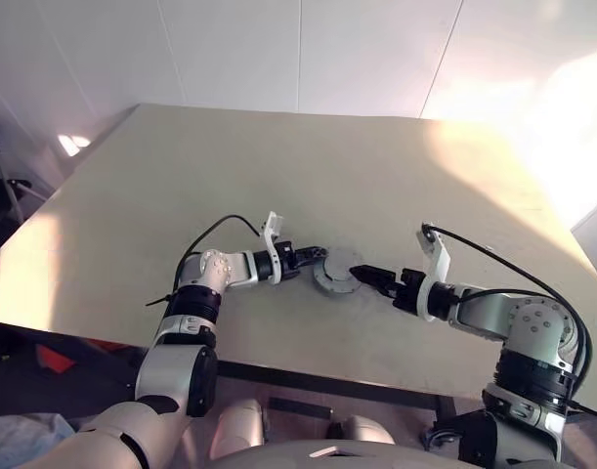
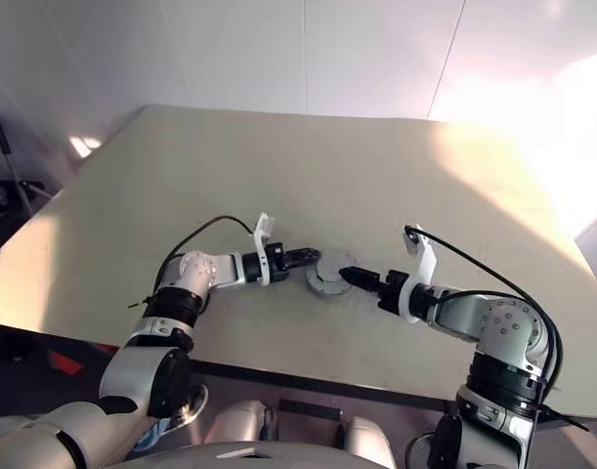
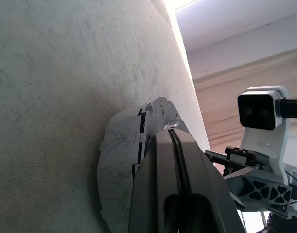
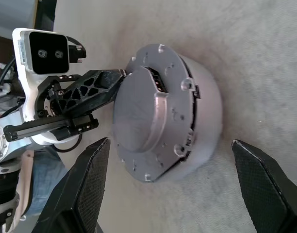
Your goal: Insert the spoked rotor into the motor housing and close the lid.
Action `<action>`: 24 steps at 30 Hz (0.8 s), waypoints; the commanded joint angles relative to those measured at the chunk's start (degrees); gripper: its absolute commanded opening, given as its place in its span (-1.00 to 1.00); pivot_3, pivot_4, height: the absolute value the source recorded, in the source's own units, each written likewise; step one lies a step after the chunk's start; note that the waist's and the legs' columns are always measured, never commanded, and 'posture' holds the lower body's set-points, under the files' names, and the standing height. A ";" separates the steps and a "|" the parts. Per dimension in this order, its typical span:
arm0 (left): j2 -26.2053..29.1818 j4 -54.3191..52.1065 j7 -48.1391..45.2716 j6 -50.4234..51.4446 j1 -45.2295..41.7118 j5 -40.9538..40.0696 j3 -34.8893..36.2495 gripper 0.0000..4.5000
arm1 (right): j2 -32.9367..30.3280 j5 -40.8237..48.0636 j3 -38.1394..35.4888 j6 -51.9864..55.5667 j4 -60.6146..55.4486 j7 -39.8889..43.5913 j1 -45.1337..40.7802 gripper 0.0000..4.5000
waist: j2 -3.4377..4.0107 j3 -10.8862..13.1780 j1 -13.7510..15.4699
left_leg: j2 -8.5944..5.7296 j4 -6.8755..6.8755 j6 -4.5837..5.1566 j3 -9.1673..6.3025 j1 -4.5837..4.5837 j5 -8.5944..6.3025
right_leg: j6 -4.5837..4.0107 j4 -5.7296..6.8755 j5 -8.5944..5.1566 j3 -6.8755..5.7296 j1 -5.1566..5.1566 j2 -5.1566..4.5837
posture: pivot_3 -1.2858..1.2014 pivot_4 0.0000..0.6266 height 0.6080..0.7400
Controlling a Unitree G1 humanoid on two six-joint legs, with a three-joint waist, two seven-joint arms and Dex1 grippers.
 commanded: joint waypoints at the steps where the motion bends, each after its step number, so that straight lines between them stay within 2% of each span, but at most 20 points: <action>1: 1.30 0.65 0.70 -1.20 -0.56 0.98 0.49 -1.00 | 1.70 2.54 -0.35 0.32 1.11 -2.32 -3.04 0.99 | 0.00 0.00 -0.01 | 0.00 -0.02 -0.03 0.00 0.00 0.02 | -0.01 0.00 0.00 0.00 -0.01 0.00 | 0.03 -1.00 1.00; 9: 2.88 3.78 0.88 -4.15 -2.67 1.55 1.60 -1.00 | 7.65 2.71 -3.16 0.32 4.86 -5.95 -8.35 0.99 | 0.00 0.01 -0.11 | 0.00 -0.17 -0.12 0.00 -0.15 0.07 | -0.06 0.00 -0.03 0.00 -0.20 0.01 | 0.03 -1.00 1.00; 15: 3.78 6.11 0.37 -5.46 -4.24 2.30 2.06 -1.00 | 7.45 0.89 1.34 0.32 4.67 -5.70 -7.42 0.99 | 0.00 0.01 -0.23 | 0.00 -0.19 -0.19 -0.01 -0.48 0.12 | 0.09 0.09 0.09 0.00 -0.58 0.03 | 0.03 -1.00 1.00; 18: 3.97 6.42 0.17 -5.65 -4.30 2.40 2.14 -1.00 | 7.00 -1.26 2.21 0.32 5.16 -6.09 -7.35 0.76 | 0.00 0.02 -0.23 | 0.01 -0.21 -0.21 -0.01 -0.48 0.13 | 0.11 0.09 0.10 0.00 -0.58 0.05 | 0.03 -1.00 1.00; 22: 3.76 6.38 0.15 -5.76 -4.18 2.60 2.11 -1.00 | 7.13 -3.60 0.81 0.03 5.80 -5.78 -8.35 0.19 | 0.00 0.01 -0.35 | 0.01 -0.21 -0.23 -0.01 -0.47 0.14 | 0.12 0.10 0.10 0.00 -0.58 0.04 | 0.03 -1.00 1.00; 24: 3.70 6.60 0.07 -5.90 -4.33 2.74 2.16 -1.00 | 7.10 -4.16 0.02 -0.13 6.08 -5.55 -8.96 -0.01 | 0.01 0.01 -0.23 | 0.01 -0.23 -0.25 -0.01 -0.36 0.15 | 0.09 0.10 0.10 0.00 -0.52 0.05 | 0.03 -1.00 1.00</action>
